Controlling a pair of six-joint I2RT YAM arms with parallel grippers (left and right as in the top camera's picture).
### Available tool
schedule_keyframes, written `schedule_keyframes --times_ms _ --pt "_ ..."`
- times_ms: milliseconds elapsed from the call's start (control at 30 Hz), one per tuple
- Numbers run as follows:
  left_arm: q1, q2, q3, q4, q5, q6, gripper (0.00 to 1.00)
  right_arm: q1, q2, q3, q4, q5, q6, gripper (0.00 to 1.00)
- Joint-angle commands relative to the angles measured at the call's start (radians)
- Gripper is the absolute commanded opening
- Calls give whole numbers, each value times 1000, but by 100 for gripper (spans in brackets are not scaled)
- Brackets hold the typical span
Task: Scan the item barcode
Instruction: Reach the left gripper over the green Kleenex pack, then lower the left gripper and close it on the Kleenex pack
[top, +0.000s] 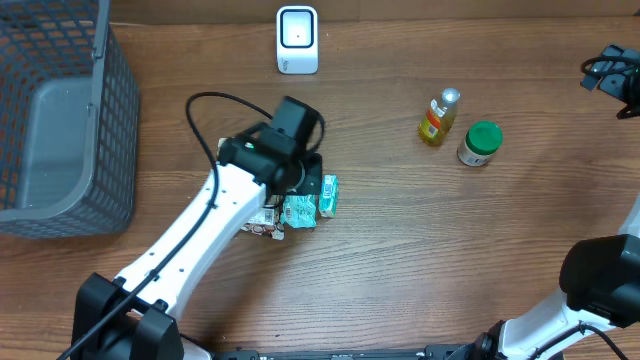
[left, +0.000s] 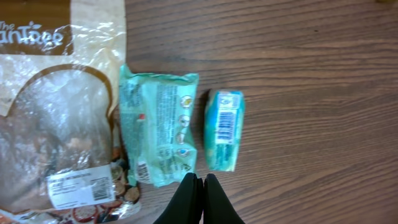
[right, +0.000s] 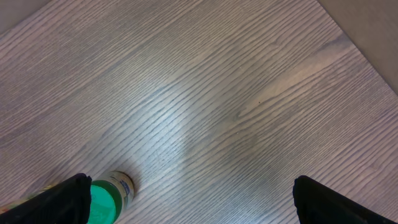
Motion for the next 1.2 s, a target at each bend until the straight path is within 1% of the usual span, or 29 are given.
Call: schedule_keyframes --times_ms 0,100,200,333,400,567,700,833,933,1167 --pt "-51 25 -11 15 -88 -55 4 -1 -6 9 4 7 5 100" --pt "-78 66 -11 21 -115 -92 4 -1 -6 9 4 7 5 100" --pt "-93 145 -11 63 -114 -92 4 -1 -6 9 4 7 5 100" --pt "-85 197 -11 95 -129 -92 6 -1 -6 9 4 7 5 100" --pt "-83 245 -11 122 -137 -92 8 -1 -6 9 4 7 5 100" --pt "-84 291 -11 138 -127 -92 9 -1 -6 9 4 7 5 100" --pt "-83 291 -11 153 -64 -91 8 -1 -6 9 4 7 5 100" --pt "-83 291 -11 171 32 -91 8 -1 -6 9 4 7 5 100" --pt "-83 291 -11 178 101 -89 4 -1 -6 9 4 7 5 100" --pt "-83 291 1 209 272 -87 4 -1 -6 9 4 7 5 100"
